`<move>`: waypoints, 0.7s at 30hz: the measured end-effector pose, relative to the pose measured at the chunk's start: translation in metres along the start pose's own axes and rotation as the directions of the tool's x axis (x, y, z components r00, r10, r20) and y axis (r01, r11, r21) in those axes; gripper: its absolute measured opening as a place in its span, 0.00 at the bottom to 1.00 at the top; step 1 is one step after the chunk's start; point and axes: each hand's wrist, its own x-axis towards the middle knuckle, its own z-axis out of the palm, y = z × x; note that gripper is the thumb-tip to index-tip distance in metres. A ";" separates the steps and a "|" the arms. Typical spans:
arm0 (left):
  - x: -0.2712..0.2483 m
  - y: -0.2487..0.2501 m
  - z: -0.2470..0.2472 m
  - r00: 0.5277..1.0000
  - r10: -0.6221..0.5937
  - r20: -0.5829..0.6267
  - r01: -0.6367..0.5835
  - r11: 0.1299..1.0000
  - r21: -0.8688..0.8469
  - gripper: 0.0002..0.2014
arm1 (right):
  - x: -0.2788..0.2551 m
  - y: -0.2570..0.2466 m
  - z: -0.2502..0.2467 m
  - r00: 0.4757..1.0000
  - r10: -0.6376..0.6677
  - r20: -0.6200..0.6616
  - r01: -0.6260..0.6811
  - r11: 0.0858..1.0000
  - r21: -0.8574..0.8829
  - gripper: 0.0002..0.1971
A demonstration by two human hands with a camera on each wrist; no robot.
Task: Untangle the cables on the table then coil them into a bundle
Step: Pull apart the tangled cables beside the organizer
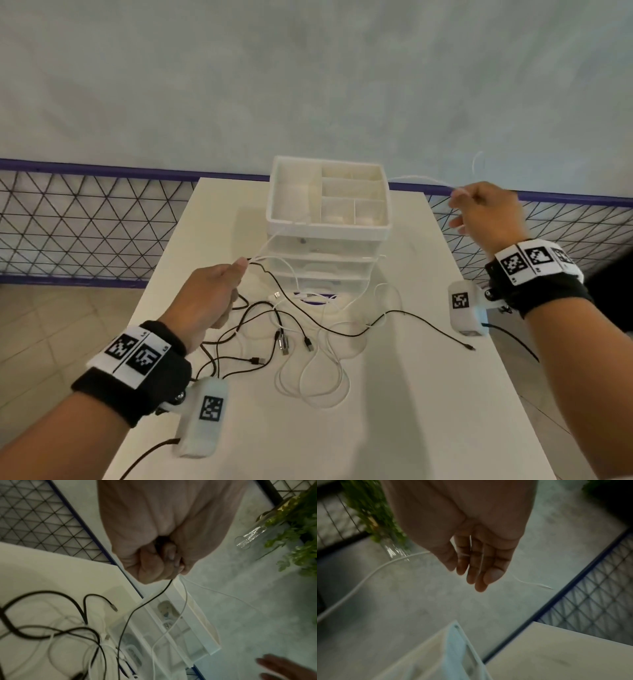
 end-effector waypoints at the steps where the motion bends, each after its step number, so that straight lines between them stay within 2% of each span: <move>1: -0.002 0.001 0.004 1.000 -0.025 0.016 0.026 0.998 -0.049 0.21 | 0.000 0.010 0.004 0.994 0.042 0.099 -0.037 0.998 -0.058 0.14; 3: -0.006 0.000 0.013 0.997 -0.056 0.050 0.061 0.994 -0.095 0.19 | -0.011 0.037 0.018 0.966 0.124 0.228 -0.054 0.955 -0.291 0.31; 4: -0.007 -0.001 0.017 0.996 -0.061 0.068 0.069 0.991 -0.112 0.17 | -0.024 0.049 0.028 0.968 0.128 0.216 -0.032 0.915 -0.401 0.31; 6: -0.011 -0.003 0.024 0.993 -0.059 0.105 0.075 0.984 -0.161 0.14 | -0.066 0.073 0.057 0.972 0.054 0.231 0.059 0.887 -0.458 0.18; 7: -0.012 -0.004 0.027 0.991 -0.055 0.124 0.076 0.982 -0.173 0.12 | -0.092 0.084 0.074 0.942 0.008 0.336 0.151 0.883 -0.443 0.13; 8: -0.014 -0.006 0.031 0.989 -0.053 0.141 0.077 0.982 -0.170 0.11 | -0.121 0.091 0.092 0.873 -0.018 0.487 0.249 0.876 -0.413 0.12; 10: -0.015 -0.010 0.039 0.985 -0.058 0.161 0.083 0.985 -0.151 0.10 | -0.169 0.101 0.125 0.687 -0.019 0.726 0.387 0.855 -0.344 0.15; 11: -0.016 -0.012 0.042 0.985 -0.063 0.164 0.087 0.985 -0.146 0.11 | -0.186 0.103 0.139 0.627 -0.009 0.779 0.426 0.841 -0.333 0.18; 12: -0.015 -0.014 0.044 0.985 -0.066 0.161 0.089 0.986 -0.143 0.12 | -0.196 0.104 0.151 0.599 0.017 0.800 0.450 0.820 -0.354 0.19; 14: -0.016 -0.015 0.046 0.988 -0.063 0.143 0.083 0.987 -0.135 0.14 | -0.205 0.101 0.166 0.595 0.004 0.803 0.538 0.741 -0.402 0.11; 16: -0.018 -0.016 0.043 0.992 -0.015 0.121 0.027 0.995 -0.095 0.14 | -0.199 0.091 0.170 0.613 -0.099 0.784 0.608 0.692 -0.389 0.07; 18: -0.016 -0.017 0.038 0.991 0.075 0.112 -0.071 0.997 -0.039 0.14 | -0.182 0.070 0.159 0.649 -0.259 0.715 0.588 0.768 -0.255 0.09; 20: -0.012 -0.018 0.037 0.979 0.167 0.121 -0.167 0.986 -0.008 0.14 | -0.161 0.033 0.138 0.678 -0.433 0.594 0.536 0.844 0.003 0.09; 21: -0.012 -0.017 0.040 0.966 0.218 0.142 -0.218 0.976 -0.011 0.15 | -0.151 0.013 0.127 0.686 -0.490 0.538 0.514 0.850 0.117 0.08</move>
